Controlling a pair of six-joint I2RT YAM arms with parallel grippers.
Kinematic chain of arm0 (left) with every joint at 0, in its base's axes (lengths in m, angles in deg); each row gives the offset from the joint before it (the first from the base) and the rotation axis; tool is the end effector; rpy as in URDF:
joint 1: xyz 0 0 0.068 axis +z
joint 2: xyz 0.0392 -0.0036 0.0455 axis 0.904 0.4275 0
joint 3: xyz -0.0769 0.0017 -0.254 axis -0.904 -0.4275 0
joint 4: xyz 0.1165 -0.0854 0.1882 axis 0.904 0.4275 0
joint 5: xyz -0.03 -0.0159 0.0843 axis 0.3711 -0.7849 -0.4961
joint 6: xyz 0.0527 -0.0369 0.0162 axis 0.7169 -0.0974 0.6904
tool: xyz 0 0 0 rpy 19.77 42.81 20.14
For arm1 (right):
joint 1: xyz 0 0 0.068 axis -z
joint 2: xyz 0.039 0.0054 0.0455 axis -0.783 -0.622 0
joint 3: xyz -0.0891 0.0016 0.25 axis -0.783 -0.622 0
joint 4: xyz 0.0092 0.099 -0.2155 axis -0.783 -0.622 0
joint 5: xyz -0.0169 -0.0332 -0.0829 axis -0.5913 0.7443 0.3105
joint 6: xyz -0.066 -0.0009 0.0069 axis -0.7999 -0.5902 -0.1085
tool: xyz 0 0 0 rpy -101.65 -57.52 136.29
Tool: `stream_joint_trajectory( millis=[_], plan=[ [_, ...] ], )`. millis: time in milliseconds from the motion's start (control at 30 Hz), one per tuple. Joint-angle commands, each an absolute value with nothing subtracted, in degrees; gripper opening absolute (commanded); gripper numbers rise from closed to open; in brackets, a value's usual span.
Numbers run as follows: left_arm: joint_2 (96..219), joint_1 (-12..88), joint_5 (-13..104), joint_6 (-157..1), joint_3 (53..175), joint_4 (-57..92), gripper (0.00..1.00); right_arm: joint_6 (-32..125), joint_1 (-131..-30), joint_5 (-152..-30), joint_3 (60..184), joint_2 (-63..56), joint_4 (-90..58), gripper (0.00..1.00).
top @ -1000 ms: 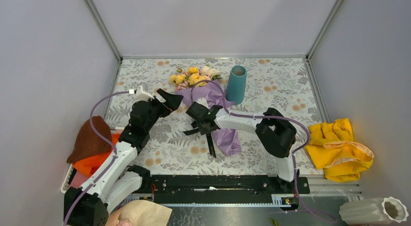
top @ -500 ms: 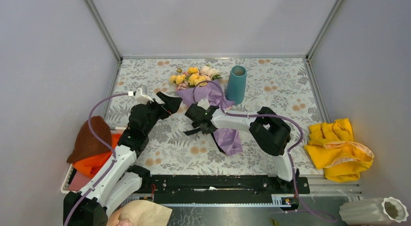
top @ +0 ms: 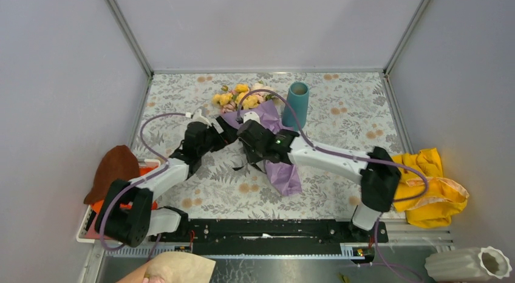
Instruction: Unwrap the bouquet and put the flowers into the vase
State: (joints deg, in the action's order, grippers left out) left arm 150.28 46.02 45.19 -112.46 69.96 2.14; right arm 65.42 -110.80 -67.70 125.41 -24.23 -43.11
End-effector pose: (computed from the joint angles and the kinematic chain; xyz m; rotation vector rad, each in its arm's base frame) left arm 0.2322 -0.0861 0.2100 -0.3882 2.0214 -0.8554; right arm 0.2046 0.3161 0.2406 -0.5866 2.3579 0.3476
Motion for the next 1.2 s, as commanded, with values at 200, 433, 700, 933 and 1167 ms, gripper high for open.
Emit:
stream_joint_trajectory(
  millis=[200, 433, 700, 933, 1167],
  plan=[
    [166.55, 43.55, 52.87, -115.8, 79.94, -4.67, 0.97, 57.78, -114.49, -83.08, 130.55, -13.4, -36.81, 0.0],
    [161.33, 42.01, 45.93, -113.04, 79.6, 3.2, 0.98, 55.6, -114.99, -90.29, 132.93, -9.68, -32.18, 0.0],
    [161.5, 41.93, 43.35, -113.93, 76.27, 2.29, 0.98, 50.1, -114.99, -90.19, 137.73, -6.79, -31.31, 0.0],
    [163.95, 41.56, 43.65, -114.18, 80.25, 5.64, 0.98, 44.62, -114.99, -84.5, 137.78, -3.99, -28.53, 0.0],
    [157.2, 39.82, 37.54, -110.79, 80.23, 17.93, 0.99, 48.82, -114.98, -73.25, 133.82, -8.18, -31.83, 0.09]
  ],
)
